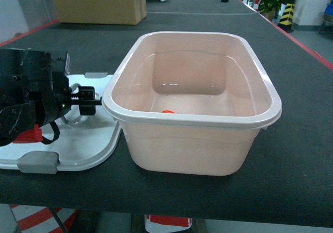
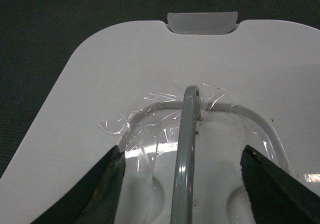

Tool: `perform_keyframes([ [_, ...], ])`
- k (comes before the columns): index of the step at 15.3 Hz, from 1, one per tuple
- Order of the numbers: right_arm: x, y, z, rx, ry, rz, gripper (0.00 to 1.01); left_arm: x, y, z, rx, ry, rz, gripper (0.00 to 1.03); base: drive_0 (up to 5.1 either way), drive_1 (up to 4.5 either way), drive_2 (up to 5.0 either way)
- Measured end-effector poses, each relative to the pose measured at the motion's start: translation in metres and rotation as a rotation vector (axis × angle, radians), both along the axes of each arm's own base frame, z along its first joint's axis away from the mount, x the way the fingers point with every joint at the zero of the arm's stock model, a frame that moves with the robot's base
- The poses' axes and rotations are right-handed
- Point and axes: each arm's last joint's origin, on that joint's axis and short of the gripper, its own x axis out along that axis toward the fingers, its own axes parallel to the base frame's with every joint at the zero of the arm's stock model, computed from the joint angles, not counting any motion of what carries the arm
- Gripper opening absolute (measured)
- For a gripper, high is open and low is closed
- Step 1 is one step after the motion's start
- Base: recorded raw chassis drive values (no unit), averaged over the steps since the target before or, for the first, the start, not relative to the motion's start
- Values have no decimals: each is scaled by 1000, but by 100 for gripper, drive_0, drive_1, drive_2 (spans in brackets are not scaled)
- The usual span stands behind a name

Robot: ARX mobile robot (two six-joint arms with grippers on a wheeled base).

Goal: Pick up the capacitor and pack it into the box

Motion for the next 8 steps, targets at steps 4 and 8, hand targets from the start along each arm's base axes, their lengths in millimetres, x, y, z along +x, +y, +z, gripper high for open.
perform_keyframes([
  [4,0,0,0,0,0,0,98,-2,5,-2,-1,8,9,46,0,0,0],
  [8,0,0,0,0,0,0,98,-4,7,-5,-3,19,6,5,0,0,0],
])
